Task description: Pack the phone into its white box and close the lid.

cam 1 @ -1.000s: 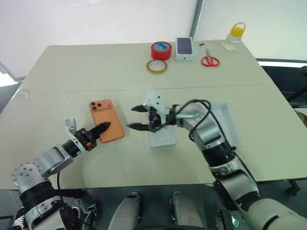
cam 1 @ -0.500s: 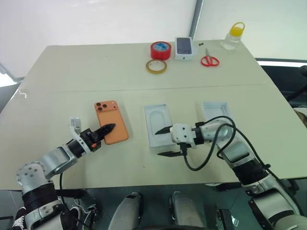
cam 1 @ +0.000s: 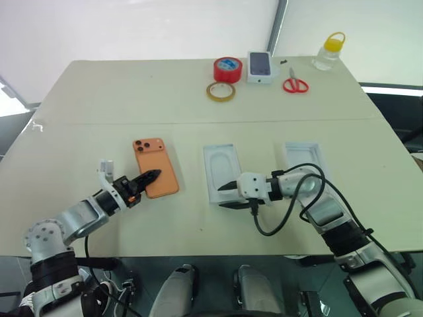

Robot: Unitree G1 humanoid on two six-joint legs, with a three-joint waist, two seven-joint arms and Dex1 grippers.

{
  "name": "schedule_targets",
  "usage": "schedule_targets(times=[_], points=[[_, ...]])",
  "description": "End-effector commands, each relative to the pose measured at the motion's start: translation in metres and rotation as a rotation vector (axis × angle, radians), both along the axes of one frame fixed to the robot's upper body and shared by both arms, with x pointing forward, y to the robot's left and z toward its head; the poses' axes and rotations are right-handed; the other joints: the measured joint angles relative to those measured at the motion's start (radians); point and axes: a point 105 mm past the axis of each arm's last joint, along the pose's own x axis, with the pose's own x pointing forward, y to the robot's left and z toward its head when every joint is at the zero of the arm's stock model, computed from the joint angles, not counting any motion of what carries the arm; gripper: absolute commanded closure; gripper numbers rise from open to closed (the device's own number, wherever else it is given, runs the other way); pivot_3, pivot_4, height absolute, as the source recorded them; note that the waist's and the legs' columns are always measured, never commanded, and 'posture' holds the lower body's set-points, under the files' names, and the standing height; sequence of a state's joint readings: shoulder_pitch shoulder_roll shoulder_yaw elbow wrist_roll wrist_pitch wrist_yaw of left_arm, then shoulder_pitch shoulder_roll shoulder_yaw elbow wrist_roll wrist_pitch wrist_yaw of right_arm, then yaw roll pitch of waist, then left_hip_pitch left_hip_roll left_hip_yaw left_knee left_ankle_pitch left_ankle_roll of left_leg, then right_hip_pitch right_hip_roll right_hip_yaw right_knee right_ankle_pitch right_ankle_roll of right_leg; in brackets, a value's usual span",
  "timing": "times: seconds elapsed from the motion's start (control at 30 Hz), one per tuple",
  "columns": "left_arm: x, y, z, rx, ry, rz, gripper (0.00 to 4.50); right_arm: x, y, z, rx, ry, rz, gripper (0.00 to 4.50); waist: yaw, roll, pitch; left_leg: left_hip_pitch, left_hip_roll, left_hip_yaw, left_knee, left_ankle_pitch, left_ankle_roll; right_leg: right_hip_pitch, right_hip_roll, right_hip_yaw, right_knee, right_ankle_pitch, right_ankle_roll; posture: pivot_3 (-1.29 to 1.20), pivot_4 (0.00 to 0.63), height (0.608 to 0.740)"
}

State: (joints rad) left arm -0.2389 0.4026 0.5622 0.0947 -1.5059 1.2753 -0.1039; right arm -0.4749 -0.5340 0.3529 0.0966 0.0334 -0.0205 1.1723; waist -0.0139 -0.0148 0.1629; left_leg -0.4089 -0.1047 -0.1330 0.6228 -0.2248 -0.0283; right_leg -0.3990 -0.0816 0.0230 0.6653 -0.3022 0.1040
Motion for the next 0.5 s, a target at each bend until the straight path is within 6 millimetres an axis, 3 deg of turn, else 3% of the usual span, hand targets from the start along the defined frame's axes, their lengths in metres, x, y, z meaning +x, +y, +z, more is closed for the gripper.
schedule_targets(times=[0.03,0.33,0.5], points=[[-0.001,-0.002,0.016,-0.004,-0.068,-0.016,4.50,0.003,-0.004,0.001,-0.016,-0.043,-0.002,4.28,0.000,0.000,0.000,0.000,0.000,0.000,0.000,0.000,0.000,0.000,0.000,0.000,0.000,0.000,0.000,0.00,0.150,0.740],[-0.002,-0.002,0.016,-0.001,-0.069,-0.020,4.50,0.004,0.012,0.003,0.027,-0.043,-0.026,4.40,-0.002,0.000,0.000,0.000,0.000,0.000,0.000,0.000,-0.001,0.000,0.000,0.000,0.000,0.000,0.000,0.00,0.150,0.740],[0.002,-0.010,0.023,-0.012,-0.085,-0.035,4.50,-0.001,0.039,0.006,0.051,-0.037,-0.028,4.40,-0.004,0.000,0.000,0.000,0.000,0.000,0.000,0.000,-0.001,0.000,0.000,0.000,0.000,0.000,0.000,0.00,0.150,0.740]])
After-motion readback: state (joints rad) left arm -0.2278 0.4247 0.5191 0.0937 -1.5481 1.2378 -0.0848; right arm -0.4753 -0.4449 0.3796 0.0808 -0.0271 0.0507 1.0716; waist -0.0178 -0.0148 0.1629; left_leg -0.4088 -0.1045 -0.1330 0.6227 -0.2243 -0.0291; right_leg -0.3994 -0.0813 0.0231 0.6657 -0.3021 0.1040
